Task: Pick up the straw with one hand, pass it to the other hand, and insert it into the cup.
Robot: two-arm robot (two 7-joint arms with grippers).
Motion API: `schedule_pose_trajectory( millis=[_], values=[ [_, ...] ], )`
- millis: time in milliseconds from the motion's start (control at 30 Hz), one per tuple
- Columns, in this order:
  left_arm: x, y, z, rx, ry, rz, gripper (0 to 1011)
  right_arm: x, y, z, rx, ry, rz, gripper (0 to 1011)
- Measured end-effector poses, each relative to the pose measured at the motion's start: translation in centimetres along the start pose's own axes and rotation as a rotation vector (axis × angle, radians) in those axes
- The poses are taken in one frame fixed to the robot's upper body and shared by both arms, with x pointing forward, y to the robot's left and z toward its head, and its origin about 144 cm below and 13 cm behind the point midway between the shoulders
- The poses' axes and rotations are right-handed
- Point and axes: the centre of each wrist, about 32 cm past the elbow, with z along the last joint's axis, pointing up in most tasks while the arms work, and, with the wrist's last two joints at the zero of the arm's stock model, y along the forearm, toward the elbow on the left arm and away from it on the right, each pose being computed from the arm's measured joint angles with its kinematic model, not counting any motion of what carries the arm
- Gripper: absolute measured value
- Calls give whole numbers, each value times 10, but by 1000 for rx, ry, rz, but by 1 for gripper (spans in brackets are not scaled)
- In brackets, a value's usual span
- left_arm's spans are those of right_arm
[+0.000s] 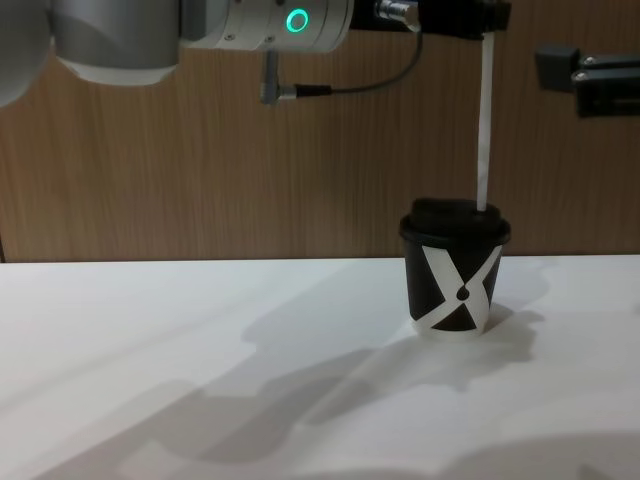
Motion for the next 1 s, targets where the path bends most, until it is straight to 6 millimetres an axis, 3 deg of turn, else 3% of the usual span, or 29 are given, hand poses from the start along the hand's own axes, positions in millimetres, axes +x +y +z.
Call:
schedule_pose_trajectory(
  millis=[1000],
  values=[
    [1,1,0,2,-18,-9,12,0,0,0,0,0,0,1001]
  ],
)
